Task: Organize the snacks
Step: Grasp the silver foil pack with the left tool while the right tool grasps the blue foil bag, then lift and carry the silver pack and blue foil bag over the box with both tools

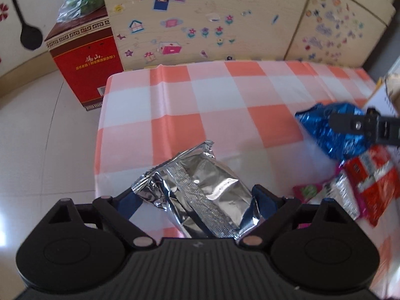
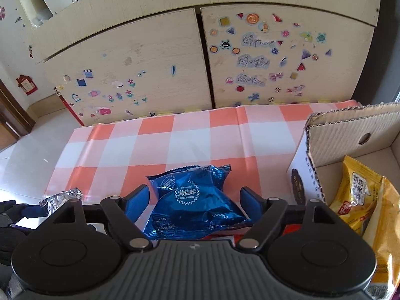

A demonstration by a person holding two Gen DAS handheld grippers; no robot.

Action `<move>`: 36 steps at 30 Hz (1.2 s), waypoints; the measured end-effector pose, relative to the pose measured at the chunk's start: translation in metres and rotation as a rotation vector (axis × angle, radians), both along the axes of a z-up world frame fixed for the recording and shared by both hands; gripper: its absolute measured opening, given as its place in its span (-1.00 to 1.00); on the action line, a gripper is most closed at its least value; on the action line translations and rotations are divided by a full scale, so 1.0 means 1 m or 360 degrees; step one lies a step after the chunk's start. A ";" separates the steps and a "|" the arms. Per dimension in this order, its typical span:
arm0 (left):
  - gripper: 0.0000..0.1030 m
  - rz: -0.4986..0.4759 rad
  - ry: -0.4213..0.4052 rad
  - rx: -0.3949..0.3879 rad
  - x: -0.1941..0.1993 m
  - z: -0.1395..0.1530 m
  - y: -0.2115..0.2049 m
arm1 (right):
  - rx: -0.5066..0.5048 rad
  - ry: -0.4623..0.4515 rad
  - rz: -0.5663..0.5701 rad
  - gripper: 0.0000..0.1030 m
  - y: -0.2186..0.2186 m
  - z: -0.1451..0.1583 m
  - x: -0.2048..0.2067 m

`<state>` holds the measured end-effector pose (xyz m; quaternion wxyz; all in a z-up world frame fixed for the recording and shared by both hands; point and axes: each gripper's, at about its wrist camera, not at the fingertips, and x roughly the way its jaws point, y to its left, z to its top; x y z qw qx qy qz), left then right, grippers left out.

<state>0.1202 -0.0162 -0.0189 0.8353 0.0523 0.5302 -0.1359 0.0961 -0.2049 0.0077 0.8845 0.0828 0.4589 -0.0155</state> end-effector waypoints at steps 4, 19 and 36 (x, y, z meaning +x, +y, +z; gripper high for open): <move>0.80 -0.0046 0.0016 -0.0056 0.000 0.000 0.010 | 0.0100 0.0005 -0.0031 0.72 -0.004 -0.003 0.002; 0.94 0.0008 -0.0032 0.0031 -0.002 -0.004 -0.010 | 0.0050 0.0052 -0.0068 0.75 0.000 -0.015 0.007; 0.13 -0.0225 -0.0151 0.0028 -0.015 0.010 -0.026 | -0.0165 -0.0031 0.0175 0.43 0.022 0.002 -0.008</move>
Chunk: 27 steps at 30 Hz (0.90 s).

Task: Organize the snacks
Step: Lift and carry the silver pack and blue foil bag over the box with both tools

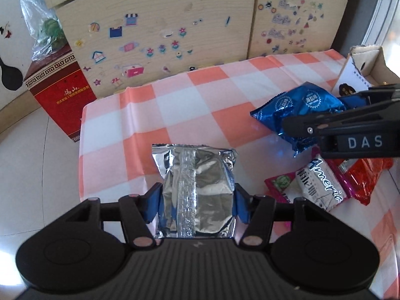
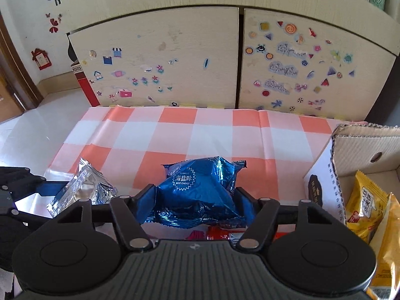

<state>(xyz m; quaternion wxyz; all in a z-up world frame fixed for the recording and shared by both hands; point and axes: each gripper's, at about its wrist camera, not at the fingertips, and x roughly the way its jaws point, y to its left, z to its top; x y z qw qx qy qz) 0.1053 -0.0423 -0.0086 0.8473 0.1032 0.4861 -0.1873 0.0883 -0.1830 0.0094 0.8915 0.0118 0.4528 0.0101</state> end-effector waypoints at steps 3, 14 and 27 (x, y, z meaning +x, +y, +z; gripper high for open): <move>0.13 0.0006 -0.0013 -0.0016 0.000 0.003 0.000 | 0.0009 -0.0006 -0.0014 0.43 -0.005 0.003 -0.005; 0.13 -0.0020 -0.0119 0.0013 -0.004 0.011 -0.005 | 0.0025 -0.0063 -0.0030 0.41 -0.008 0.020 -0.022; 0.13 0.0122 -0.0258 -0.0206 0.000 0.042 -0.009 | 0.0073 -0.0295 -0.0173 0.41 -0.033 0.072 -0.062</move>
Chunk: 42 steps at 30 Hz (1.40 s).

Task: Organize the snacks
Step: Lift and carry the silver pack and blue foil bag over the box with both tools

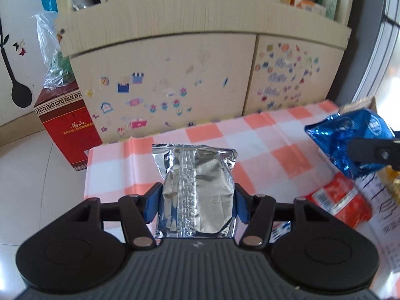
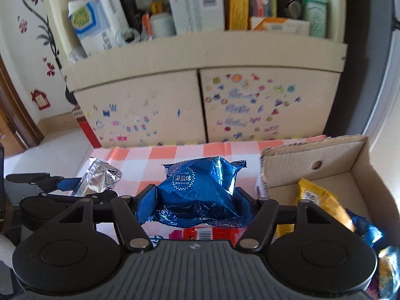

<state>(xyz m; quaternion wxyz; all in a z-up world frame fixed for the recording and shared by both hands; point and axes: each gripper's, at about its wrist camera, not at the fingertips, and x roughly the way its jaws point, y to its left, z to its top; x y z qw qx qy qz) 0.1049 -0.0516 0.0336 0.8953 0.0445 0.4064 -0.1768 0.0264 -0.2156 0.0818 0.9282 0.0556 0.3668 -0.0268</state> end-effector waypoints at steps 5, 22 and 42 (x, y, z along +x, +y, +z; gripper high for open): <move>0.13 0.0005 -0.0024 -0.0122 0.002 0.013 -0.012 | 0.0016 -0.0102 -0.0072 0.41 -0.014 0.020 -0.011; 0.13 -0.0164 -0.0091 -0.0265 -0.016 0.036 -0.069 | 0.0007 -0.0341 -0.0361 0.42 -0.084 0.068 -0.062; 0.14 -0.0551 -0.0109 -0.0528 -0.025 0.045 -0.170 | 0.0100 -0.0251 -0.0710 0.45 -0.122 0.049 -0.074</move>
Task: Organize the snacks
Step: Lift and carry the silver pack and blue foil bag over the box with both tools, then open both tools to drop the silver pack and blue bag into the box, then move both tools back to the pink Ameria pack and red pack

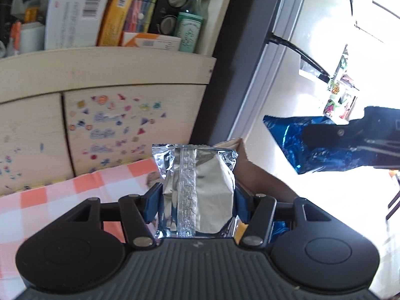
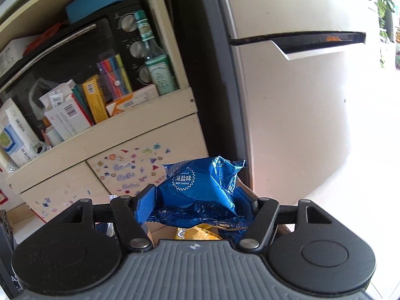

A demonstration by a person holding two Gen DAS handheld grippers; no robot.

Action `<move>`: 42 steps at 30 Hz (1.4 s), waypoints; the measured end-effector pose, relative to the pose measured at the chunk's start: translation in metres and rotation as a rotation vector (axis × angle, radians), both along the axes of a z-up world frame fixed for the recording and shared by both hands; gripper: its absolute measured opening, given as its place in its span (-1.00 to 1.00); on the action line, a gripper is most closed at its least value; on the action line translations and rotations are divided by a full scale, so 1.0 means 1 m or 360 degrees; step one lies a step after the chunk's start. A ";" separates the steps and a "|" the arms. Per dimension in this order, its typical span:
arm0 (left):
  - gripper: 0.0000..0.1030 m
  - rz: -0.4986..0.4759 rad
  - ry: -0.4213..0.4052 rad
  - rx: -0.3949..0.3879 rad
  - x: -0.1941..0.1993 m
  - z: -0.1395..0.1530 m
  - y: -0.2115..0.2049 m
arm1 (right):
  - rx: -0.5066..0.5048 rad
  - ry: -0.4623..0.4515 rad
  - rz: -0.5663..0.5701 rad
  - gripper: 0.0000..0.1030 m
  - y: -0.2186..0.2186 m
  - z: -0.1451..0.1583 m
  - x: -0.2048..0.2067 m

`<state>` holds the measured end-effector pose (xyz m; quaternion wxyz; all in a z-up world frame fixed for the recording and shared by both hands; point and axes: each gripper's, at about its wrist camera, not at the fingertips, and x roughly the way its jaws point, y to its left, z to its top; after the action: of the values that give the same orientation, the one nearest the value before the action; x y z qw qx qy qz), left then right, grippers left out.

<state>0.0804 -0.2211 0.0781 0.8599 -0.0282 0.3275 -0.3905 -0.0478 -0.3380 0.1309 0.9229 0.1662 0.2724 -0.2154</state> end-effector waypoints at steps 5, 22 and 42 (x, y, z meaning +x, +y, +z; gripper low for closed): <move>0.64 -0.0002 0.0030 -0.0100 -0.004 -0.005 -0.009 | 0.0014 0.0025 -0.0095 0.64 -0.007 -0.005 0.001; 0.81 0.0157 0.0079 0.0055 0.007 -0.007 0.043 | 0.0006 0.0042 0.0100 0.91 0.011 -0.005 0.012; 0.81 0.0115 0.0173 0.0430 -0.002 -0.085 0.063 | 0.0295 0.0138 0.0425 0.95 0.047 -0.031 0.044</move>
<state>0.0782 -0.1585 -0.0067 0.8504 0.0549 0.4219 -0.3095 -0.0036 -0.2906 0.1004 0.9114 0.2035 0.3503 -0.0719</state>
